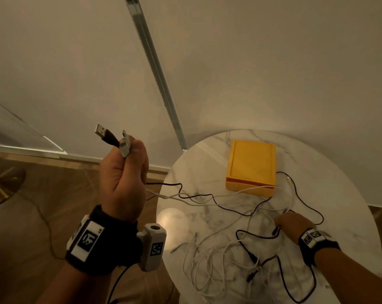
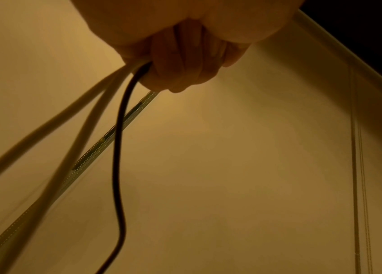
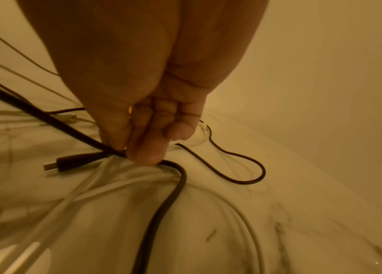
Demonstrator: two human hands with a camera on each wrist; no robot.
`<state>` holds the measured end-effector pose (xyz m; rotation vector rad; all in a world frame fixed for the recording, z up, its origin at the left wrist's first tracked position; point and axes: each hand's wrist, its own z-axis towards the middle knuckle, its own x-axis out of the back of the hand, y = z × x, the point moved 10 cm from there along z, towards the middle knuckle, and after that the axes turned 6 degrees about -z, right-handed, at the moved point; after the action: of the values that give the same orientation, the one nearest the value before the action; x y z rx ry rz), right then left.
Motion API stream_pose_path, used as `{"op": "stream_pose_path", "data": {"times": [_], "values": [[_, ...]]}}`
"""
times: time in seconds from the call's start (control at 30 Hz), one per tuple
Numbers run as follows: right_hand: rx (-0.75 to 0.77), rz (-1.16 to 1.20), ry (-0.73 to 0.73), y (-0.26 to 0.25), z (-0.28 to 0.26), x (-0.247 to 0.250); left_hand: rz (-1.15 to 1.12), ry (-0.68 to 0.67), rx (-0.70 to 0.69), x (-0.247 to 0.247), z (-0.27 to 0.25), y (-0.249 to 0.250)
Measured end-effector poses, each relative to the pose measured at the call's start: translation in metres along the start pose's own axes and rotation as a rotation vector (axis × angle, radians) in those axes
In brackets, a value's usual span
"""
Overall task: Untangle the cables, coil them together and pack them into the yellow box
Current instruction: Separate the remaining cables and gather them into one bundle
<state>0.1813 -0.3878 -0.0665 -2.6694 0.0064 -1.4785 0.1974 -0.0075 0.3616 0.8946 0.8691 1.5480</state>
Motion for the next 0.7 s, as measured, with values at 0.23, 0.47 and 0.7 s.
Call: {"op": "stream_pose_path", "data": {"times": [0.23, 0.47, 0.7], "values": [[0.063, -0.07, 0.041, -0.008, -0.002, -0.007, -0.007, -0.011, -0.004, 0.008, -0.012, 0.012], [0.148, -0.167, -0.046, -0.026, -0.002, -0.015, -0.007, 0.008, -0.005, 0.021, -0.024, 0.024], [0.088, 0.378, 0.539, -0.017, -0.051, 0.079, -0.051, 0.005, -0.024, 0.025, -0.03, 0.035]]}}
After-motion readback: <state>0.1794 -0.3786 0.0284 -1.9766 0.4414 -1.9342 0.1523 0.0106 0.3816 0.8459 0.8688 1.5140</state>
